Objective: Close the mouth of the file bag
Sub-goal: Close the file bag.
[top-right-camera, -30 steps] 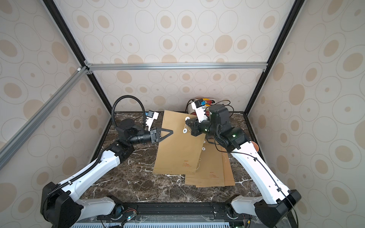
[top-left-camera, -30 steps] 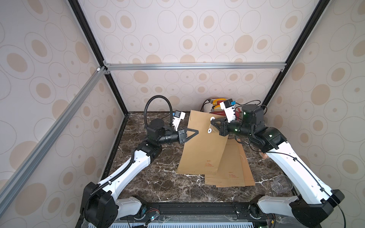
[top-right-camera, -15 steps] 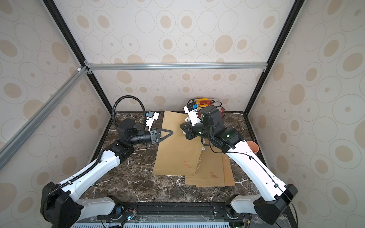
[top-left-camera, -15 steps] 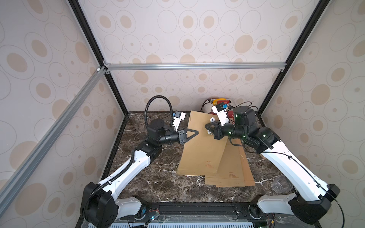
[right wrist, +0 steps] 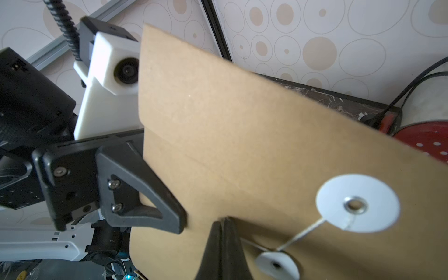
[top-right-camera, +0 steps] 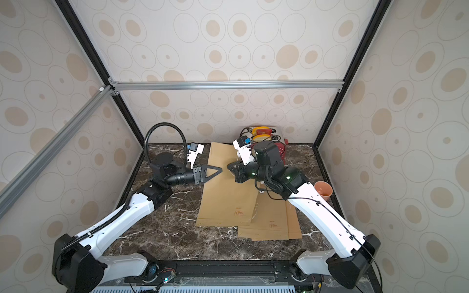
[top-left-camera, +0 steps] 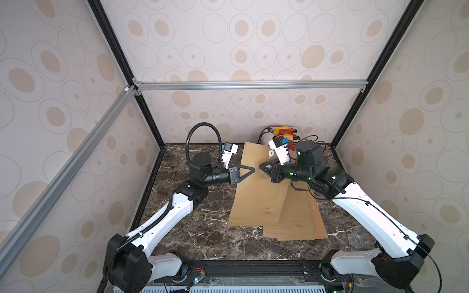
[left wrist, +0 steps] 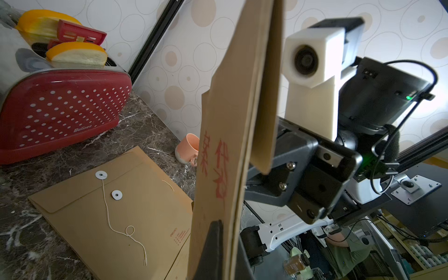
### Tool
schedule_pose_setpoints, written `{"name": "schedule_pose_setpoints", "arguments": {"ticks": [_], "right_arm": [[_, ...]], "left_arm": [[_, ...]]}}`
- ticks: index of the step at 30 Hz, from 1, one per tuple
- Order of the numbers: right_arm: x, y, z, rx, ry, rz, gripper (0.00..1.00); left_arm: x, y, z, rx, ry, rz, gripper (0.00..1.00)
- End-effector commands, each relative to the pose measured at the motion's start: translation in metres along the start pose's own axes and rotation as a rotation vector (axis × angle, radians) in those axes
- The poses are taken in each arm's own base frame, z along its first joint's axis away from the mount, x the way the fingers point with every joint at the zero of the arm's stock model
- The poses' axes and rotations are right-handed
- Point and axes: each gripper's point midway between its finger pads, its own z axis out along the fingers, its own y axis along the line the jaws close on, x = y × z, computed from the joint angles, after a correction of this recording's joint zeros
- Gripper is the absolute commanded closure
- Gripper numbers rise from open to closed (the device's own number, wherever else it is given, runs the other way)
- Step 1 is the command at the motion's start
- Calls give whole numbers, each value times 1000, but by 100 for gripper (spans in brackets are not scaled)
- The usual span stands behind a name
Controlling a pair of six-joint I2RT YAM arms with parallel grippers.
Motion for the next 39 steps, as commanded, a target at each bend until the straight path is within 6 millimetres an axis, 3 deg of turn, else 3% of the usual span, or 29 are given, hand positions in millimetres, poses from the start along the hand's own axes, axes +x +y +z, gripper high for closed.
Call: {"name": "schedule_pose_setpoints", "arguments": {"ticks": [1, 19, 39], "right_arm": [[-1, 9, -6, -28, -28, 1, 100], [34, -22, -13, 105, -21, 4, 100], [39, -51, -26, 200, -32, 8, 100]], "left_arm": [[-13, -21, -1, 57, -31, 62, 100], [-17, -33, -5, 98, -55, 75, 100], [-17, -35, -5, 112, -57, 72, 100]]}}
